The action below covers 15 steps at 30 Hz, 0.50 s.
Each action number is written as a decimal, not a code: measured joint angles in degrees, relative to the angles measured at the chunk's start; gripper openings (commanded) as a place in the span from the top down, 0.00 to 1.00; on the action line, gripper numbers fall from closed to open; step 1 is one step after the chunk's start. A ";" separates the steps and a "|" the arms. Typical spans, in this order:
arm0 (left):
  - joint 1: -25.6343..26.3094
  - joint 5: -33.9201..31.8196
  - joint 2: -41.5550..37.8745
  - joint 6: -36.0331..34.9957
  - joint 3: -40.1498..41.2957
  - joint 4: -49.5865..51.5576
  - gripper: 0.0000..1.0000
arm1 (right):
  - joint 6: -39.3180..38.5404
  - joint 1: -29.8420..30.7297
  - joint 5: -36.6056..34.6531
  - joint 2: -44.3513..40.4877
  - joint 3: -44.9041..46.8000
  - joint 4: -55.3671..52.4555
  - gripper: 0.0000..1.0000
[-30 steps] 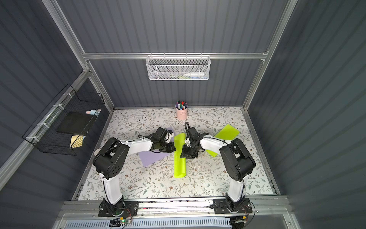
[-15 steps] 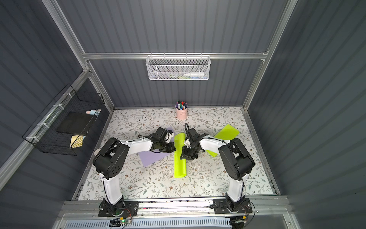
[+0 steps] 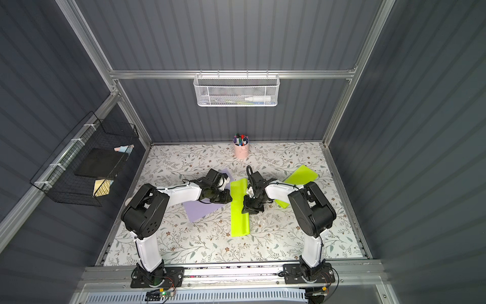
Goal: Fold the rectangular paper in half along the long edge
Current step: Fold the paper at the center of the board.
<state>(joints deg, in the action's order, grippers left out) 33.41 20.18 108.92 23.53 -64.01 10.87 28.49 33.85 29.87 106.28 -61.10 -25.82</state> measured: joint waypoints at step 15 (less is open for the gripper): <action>0.00 -0.20 -0.46 0.00 -0.02 0.85 0.80 | -0.26 0.00 1.09 0.17 0.00 0.15 0.72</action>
<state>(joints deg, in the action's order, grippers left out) 33.41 19.99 108.47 23.53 -64.03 11.73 28.23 33.85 30.96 106.45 -61.10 -25.67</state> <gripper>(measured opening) 0.199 0.283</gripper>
